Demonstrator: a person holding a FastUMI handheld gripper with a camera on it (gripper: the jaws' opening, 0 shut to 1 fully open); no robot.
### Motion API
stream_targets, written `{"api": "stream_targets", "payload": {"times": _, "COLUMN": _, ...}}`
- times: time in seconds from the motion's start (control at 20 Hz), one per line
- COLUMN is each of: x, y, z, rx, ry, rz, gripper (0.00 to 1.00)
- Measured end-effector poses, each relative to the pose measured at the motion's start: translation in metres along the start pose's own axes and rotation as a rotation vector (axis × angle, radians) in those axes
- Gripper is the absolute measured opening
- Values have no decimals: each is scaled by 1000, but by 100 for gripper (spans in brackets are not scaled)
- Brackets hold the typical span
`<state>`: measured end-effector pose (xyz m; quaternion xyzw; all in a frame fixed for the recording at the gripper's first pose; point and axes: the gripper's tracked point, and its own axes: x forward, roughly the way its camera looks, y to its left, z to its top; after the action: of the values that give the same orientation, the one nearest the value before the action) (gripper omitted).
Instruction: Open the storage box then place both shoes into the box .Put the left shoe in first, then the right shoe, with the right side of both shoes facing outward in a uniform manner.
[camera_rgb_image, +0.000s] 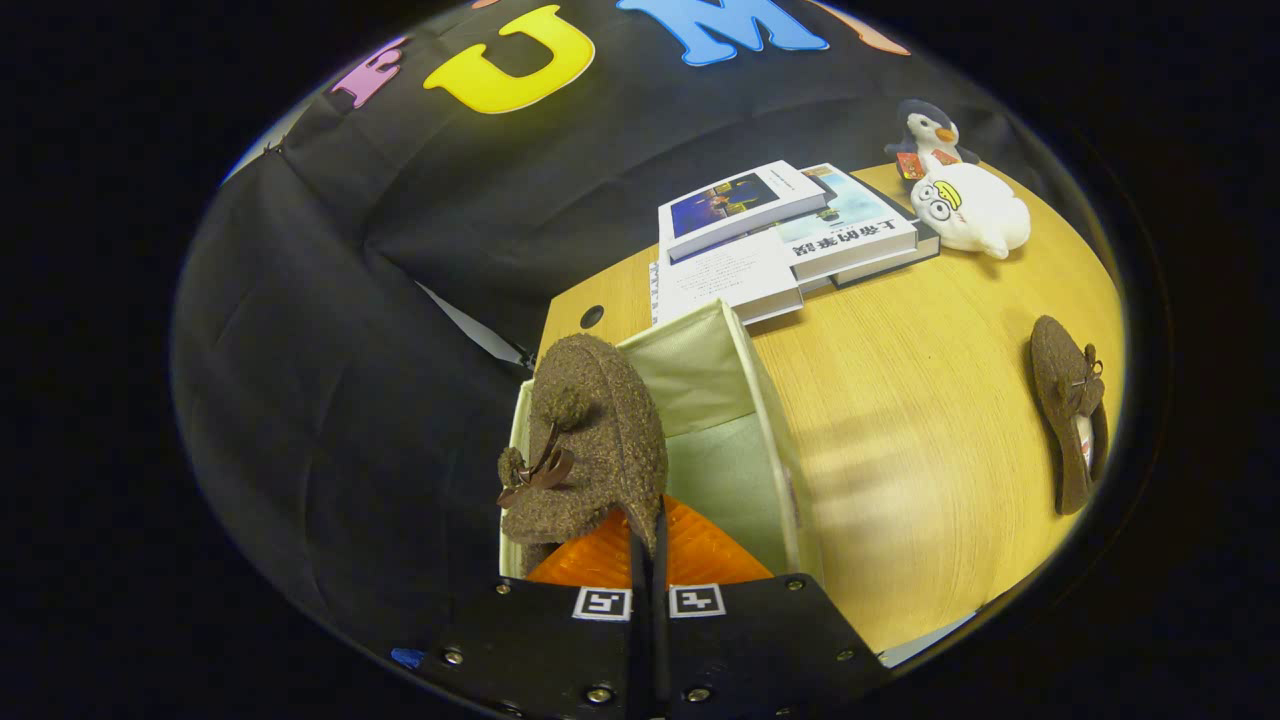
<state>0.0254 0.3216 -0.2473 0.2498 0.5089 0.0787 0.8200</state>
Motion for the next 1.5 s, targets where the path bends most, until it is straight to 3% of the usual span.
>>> {"api": "stream_targets", "payload": {"times": 0.35, "x": 37, "y": -2, "z": -33, "rx": 8, "ry": 51, "rz": -91, "gripper": 0}}
{"api": "stream_targets", "payload": {"times": 0.5, "x": 50, "y": 3, "z": -44, "rx": 28, "ry": 75, "rz": -97, "gripper": 0}}
{"api": "stream_targets", "payload": {"times": 0.8, "x": 57, "y": 7, "z": -55, "rx": -51, "ry": 98, "rz": -113, "gripper": 3}}
{"api": "stream_targets", "payload": {"times": 0.85, "x": 56, "y": 6, "z": -56, "rx": -61, "ry": 99, "rz": -110, "gripper": 10}}
{"api": "stream_targets", "payload": {"times": 0.9, "x": 56, "y": 11, "z": -57, "rx": -66, "ry": 101, "rz": -80, "gripper": 10}}
{"api": "stream_targets", "payload": {"times": 0.95, "x": 52, "y": 17, "z": -56, "rx": -70, "ry": 103, "rz": -50, "gripper": 32}}
{"api": "stream_targets", "payload": {"times": 1.0, "x": 48, "y": 24, "z": -54, "rx": -77, "ry": 94, "rz": -16, "gripper": 41}}
{"api": "stream_targets", "payload": {"times": 1.05, "x": 43, "y": 28, "z": -50, "rx": -97, "ry": 82, "rz": 5, "gripper": 62}}
{"api": "stream_targets", "payload": {"times": 1.15, "x": 31, "y": 31, "z": -42, "rx": -157, "ry": 56, "rz": 26, "gripper": 93}}
{"api": "stream_targets", "payload": {"times": 1.3, "x": 10, "y": 36, "z": -28, "rx": -219, "ry": 18, "rz": 69, "gripper": 98}}
{"api": "stream_targets", "payload": {"times": 1.5, "x": -19, "y": 25, "z": -11, "rx": -265, "ry": -24, "rz": 94, "gripper": 98}}
